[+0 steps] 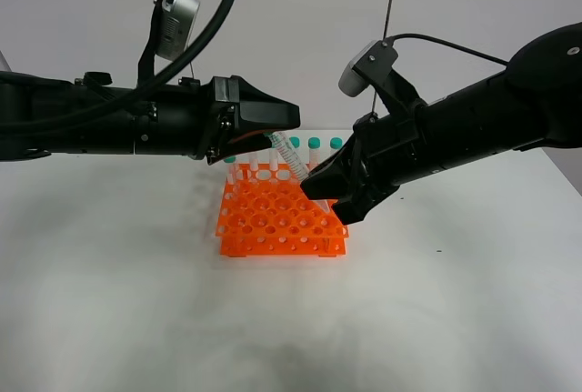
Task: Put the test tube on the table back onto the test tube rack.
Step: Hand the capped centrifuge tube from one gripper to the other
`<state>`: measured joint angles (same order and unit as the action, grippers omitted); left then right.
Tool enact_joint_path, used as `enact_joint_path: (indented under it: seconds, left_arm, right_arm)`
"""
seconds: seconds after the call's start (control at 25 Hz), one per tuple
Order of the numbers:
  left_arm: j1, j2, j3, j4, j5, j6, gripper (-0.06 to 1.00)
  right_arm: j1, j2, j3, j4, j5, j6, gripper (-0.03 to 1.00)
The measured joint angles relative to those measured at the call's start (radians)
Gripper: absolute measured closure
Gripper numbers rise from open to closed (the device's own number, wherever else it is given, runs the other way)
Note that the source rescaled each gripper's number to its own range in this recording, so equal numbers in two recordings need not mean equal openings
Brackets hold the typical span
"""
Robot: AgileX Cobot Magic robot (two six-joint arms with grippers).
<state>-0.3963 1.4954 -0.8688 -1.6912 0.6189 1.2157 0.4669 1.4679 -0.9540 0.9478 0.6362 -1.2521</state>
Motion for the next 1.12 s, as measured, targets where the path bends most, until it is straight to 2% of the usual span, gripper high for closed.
enact_joint_path:
  seconds: [0.32,0.4,0.68,0.84,1.0,1.12]
  left_arm:
    - [0.000,0.000,0.000,-0.006,0.020,0.001,-0.06]
    - [0.000,0.000,0.000,-0.006,0.026,0.001,-0.03]
    - [0.000,0.000,0.000,-0.006,0.027,0.001,0.12]
    - [0.000,0.000,0.000,-0.006,0.029,0.000,0.26]
    - [0.000,0.000,0.000,-0.006,0.031,-0.001,0.33]
    - [0.000,0.000,0.000,-0.006,0.034,-0.003,0.47]
  right_arm:
    - [0.000,0.000,0.000,0.004,0.006,0.007,0.95]
    - [0.000,0.000,0.000,0.005,0.007,0.007,0.95]
    - [0.000,0.000,0.000,0.026,0.032,0.008,0.95]
    - [0.000,0.000,0.000,0.027,0.034,0.014,0.95]
    - [0.000,0.000,0.000,0.027,0.031,0.031,0.95]
    - [0.000,0.000,0.000,0.030,0.031,0.034,0.95]
